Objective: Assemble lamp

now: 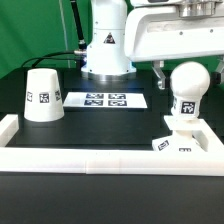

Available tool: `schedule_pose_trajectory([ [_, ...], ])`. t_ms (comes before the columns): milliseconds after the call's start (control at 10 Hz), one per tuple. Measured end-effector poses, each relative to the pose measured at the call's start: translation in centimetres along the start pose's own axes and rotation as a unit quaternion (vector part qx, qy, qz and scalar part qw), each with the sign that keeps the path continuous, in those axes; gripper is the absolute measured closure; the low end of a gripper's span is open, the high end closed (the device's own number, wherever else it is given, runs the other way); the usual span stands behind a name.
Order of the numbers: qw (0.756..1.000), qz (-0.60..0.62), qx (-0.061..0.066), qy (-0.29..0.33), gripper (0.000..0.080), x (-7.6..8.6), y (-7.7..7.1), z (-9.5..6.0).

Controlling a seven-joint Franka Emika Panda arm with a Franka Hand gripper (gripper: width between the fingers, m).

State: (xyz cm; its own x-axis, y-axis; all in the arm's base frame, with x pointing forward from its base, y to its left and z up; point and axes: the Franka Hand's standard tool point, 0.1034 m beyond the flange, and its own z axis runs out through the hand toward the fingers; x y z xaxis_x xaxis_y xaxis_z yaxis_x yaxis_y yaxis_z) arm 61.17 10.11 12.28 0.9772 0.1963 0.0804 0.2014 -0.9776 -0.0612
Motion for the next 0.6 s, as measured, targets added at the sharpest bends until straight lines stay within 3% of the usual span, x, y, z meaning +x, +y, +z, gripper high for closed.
schedule_pose_trajectory([
  [500,0.991,-0.133,-0.001,-0.001,0.0100,-0.01,0.25,0.02],
  [600,0.991,-0.133,-0.001,0.000,0.0222,0.01,0.25,0.01],
])
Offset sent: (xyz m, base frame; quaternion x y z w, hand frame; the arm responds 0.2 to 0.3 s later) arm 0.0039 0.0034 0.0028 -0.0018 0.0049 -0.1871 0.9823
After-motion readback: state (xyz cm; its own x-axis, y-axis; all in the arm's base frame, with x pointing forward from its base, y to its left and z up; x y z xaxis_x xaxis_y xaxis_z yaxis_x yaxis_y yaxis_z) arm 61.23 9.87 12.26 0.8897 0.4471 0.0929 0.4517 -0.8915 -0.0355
